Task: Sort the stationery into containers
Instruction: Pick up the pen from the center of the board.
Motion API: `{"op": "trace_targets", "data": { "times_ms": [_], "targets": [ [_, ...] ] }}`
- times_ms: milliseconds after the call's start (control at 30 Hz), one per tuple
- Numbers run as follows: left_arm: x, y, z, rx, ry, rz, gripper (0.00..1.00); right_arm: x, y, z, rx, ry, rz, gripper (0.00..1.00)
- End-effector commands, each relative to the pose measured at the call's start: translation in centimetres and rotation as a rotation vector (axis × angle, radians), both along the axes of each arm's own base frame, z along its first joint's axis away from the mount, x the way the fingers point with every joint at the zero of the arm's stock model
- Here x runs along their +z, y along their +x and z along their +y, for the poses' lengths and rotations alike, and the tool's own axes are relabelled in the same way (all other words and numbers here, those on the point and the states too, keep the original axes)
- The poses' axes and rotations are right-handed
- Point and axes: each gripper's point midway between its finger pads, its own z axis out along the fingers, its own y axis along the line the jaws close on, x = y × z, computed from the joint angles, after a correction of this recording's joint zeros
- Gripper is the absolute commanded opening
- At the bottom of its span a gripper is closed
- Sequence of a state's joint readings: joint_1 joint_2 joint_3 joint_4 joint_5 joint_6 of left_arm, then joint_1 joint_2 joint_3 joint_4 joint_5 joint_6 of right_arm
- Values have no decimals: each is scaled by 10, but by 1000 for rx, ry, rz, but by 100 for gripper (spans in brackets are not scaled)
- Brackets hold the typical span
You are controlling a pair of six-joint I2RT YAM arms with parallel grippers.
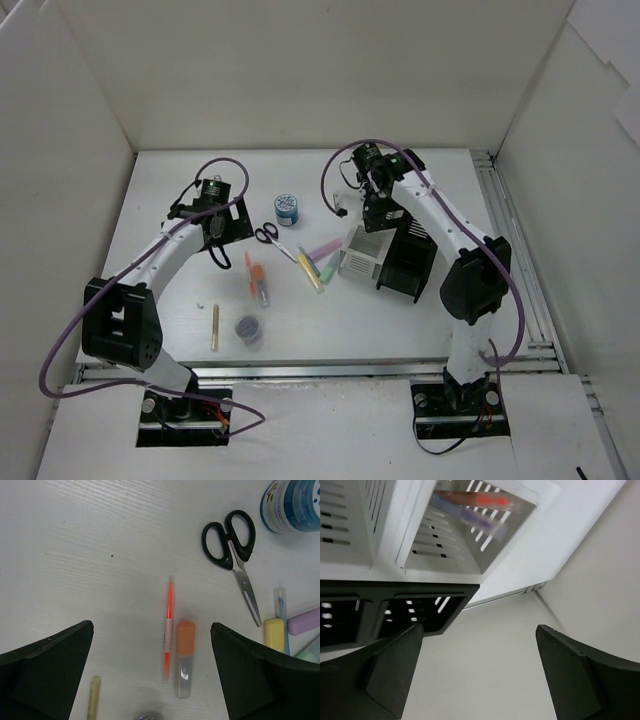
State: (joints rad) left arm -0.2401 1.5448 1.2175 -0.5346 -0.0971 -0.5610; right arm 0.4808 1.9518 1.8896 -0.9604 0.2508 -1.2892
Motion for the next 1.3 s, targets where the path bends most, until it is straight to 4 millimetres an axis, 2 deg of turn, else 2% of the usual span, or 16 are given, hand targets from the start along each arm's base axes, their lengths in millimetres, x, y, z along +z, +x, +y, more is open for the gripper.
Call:
{"op": "trace_targets", "data": {
  "times_ms": [0,67,100,133,167,233,267,300,333,400,467,600,733,933,1067,1267],
  "targets": [
    [10,12,-13,-22,-37,-44,99,75,-12,0,-47,126,-195,98],
    [1,12,-17,-16,-36,-24,99,88,-10,11,-93,262,-288,98],
    [-6,13,-17,-11,-33,-8,99,116,-16,9,-113,354,-388,98],
    [-8,13,-22,-11,-37,-2,98,143,-4,19,-138,500,-529,98],
    [-12,13,-22,-4,-38,9,98,133,-5,20,-177,566,-575,98],
    [-22,13,-22,26,-41,36,94,201,-12,22,-235,899,-817,98],
    [-29,13,-22,30,-40,53,93,202,-25,15,-294,1018,-873,98],
    [-31,14,-22,38,-39,60,89,230,-25,13,-373,1250,-966,98],
    [-34,14,-23,49,-44,70,87,211,-30,13,-404,1295,-939,98],
    [-42,15,-23,60,-43,88,82,222,-43,8,-453,1444,-965,98],
    [-51,16,-26,72,-56,107,79,213,-49,4,-544,1501,-936,98],
    [-67,15,-31,85,-78,148,67,184,-49,-20,-770,1453,-947,98],
    [-81,15,-35,98,-95,183,53,154,-50,-22,-853,1448,-913,98],
    [-94,16,-39,95,-108,208,27,133,-52,-14,-910,1509,-817,98],
    [-89,17,-38,99,-104,197,2,134,-56,4,-939,1643,-673,98],
    [-43,34,-25,103,-72,56,0,127,-58,29,-851,1659,-551,98]
  ]
}}
